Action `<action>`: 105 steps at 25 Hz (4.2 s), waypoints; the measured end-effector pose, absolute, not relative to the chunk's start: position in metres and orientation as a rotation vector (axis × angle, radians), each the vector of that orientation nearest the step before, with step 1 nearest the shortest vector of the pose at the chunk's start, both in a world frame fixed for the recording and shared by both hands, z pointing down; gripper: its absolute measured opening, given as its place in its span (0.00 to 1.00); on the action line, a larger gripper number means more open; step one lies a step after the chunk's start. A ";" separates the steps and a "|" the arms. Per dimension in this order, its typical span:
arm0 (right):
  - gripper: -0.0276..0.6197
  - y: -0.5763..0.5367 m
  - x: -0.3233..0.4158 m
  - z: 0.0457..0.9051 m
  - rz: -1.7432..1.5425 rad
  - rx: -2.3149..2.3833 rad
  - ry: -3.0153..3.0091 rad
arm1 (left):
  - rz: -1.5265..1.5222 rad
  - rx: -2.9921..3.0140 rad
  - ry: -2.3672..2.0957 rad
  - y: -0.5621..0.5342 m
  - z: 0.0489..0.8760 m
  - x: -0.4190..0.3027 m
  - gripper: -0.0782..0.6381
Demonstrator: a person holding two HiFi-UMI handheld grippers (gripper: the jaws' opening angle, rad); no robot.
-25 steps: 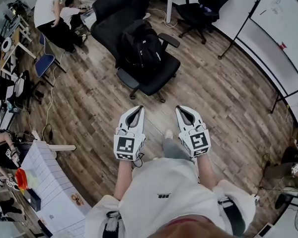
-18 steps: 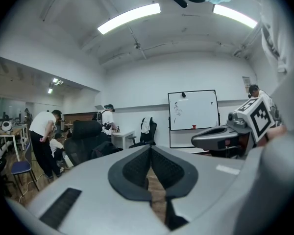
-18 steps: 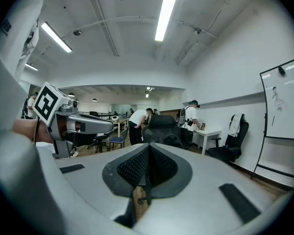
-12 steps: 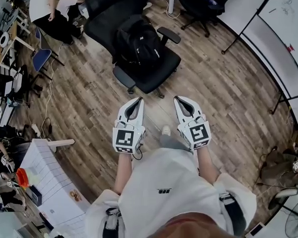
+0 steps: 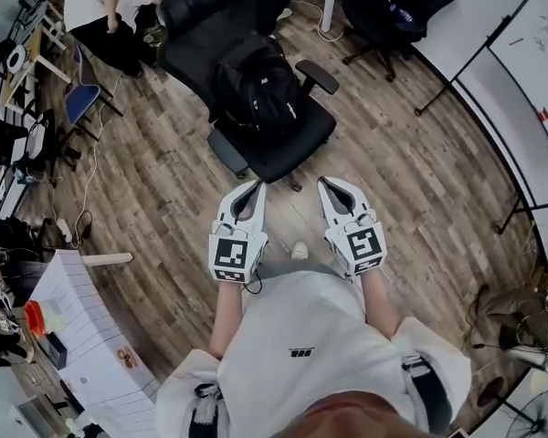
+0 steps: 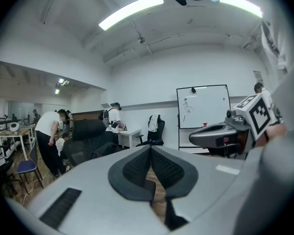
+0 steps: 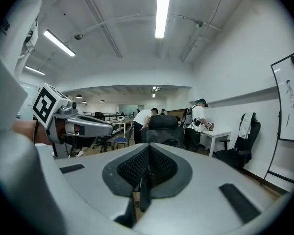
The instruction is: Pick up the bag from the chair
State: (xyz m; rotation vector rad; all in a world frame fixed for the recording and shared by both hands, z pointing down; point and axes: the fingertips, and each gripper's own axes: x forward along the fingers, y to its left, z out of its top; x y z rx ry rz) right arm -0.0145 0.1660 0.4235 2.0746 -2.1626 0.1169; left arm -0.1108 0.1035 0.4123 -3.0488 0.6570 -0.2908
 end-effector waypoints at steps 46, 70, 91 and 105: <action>0.04 -0.159 0.108 0.491 0.285 1.984 -2.126 | -0.408 -3.127 0.699 -0.216 0.494 0.005 0.13; 0.14 -0.267 0.182 0.575 0.432 1.741 -2.100 | -0.660 -3.137 1.190 -0.312 0.589 0.029 0.18; 0.36 -0.329 0.230 0.682 0.488 1.378 -2.140 | -0.795 -2.937 1.726 -0.349 0.669 0.032 0.42; 0.42 -0.363 0.235 0.723 0.556 1.337 -2.162 | -0.833 -2.952 1.804 -0.368 0.717 0.048 0.46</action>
